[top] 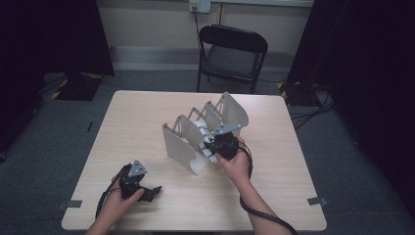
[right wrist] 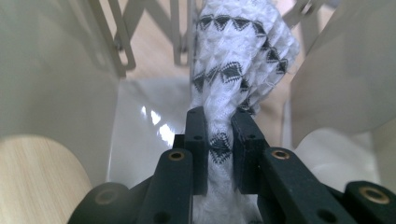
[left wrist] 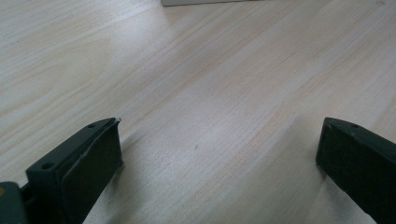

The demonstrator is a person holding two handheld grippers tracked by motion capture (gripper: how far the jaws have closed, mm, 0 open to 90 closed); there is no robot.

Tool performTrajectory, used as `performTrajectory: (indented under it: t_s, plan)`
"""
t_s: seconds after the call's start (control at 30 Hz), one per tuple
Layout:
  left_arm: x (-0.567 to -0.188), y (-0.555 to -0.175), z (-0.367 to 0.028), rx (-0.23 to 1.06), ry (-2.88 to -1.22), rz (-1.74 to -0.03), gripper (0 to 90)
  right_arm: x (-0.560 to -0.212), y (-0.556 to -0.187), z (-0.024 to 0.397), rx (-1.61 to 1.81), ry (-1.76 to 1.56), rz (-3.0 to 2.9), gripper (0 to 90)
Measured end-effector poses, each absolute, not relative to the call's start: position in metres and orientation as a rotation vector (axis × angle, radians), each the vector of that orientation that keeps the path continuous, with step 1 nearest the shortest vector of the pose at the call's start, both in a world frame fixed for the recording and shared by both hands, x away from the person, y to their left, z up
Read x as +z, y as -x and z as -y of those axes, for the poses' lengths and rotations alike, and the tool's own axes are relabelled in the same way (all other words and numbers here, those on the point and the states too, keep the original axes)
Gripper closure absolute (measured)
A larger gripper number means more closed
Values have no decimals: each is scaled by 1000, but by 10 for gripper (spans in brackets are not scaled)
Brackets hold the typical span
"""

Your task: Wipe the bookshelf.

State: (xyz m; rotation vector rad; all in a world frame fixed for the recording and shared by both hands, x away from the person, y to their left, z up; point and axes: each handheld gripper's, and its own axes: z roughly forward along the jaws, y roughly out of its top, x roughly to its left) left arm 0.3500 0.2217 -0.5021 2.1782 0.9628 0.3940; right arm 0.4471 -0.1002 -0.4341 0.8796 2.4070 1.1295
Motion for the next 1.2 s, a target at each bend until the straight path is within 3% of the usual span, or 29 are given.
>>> performTrajectory:
  t_s: [0.33,1.2]
  plan:
    - [-502,-350,-222,394,-2178,-963,0,-480,-438,105,1062,-937,-2481,780]
    - [-502,-350,-222,394,-2178,-963,0,-484,-382,129,1108,-828,-2583,763]
